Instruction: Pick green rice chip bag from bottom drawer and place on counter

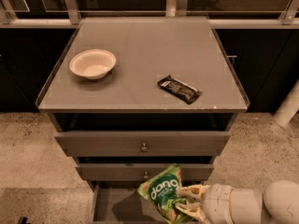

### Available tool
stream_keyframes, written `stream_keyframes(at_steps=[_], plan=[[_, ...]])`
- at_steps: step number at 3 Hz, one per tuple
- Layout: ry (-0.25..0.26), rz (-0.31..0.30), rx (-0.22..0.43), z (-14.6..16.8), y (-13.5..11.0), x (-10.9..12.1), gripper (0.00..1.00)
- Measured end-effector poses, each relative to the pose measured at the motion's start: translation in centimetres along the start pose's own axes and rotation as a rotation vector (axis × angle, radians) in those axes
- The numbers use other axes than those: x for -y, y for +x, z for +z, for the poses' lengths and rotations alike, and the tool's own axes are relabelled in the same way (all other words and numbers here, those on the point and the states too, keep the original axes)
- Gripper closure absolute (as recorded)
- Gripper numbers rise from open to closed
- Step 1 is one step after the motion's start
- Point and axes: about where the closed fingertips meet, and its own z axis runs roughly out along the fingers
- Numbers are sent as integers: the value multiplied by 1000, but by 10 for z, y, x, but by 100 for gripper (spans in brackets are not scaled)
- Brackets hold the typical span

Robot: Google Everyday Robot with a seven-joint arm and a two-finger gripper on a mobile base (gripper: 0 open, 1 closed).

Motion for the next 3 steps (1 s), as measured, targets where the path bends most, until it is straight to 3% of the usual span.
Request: stream_keyframes(at_steps=[1,2,3], plan=[[-1,-21,6,-3,-9,3,100],[39,-132,9,-24,-55,15,100],[49,-283,-33,-41,-118,24,100]])
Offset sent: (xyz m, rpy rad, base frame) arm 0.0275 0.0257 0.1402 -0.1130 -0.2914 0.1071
